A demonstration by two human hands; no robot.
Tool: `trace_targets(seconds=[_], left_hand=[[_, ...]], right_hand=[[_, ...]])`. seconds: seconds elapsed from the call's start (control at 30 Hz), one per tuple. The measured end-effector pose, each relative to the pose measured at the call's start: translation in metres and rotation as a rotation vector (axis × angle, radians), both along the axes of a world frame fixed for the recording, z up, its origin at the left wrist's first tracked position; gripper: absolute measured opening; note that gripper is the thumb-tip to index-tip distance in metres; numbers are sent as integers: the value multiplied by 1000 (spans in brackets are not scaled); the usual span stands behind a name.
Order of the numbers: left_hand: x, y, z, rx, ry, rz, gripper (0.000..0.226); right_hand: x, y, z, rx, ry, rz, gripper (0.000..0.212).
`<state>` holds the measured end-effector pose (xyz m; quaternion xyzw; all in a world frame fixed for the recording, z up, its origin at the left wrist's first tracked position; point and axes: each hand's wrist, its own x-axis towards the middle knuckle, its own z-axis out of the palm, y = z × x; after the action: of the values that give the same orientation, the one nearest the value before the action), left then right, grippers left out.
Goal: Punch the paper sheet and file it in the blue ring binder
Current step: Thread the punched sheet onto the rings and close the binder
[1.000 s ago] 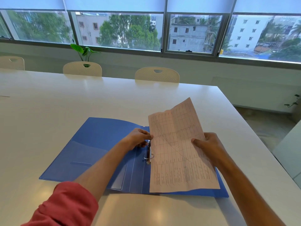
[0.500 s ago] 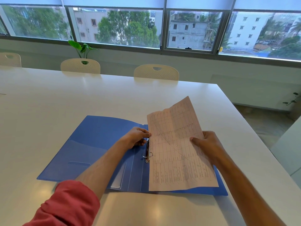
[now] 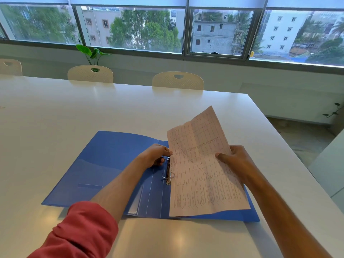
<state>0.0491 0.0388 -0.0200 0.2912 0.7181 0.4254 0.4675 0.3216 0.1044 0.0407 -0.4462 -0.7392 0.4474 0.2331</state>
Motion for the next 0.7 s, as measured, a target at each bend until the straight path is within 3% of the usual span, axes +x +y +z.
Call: trace_targets(seconds=[0.3, 0.43, 0.7], left_hand=[[3, 7, 4, -109, -21, 46, 8], [9, 9, 6, -115, 38, 83, 19], [19, -6, -3, 107, 73, 51, 19]], right_hand=[[2, 1, -3, -13, -3, -3, 5], [6, 3, -6, -38, 4, -16, 5], [14, 8, -22, -125, 31, -36, 8]])
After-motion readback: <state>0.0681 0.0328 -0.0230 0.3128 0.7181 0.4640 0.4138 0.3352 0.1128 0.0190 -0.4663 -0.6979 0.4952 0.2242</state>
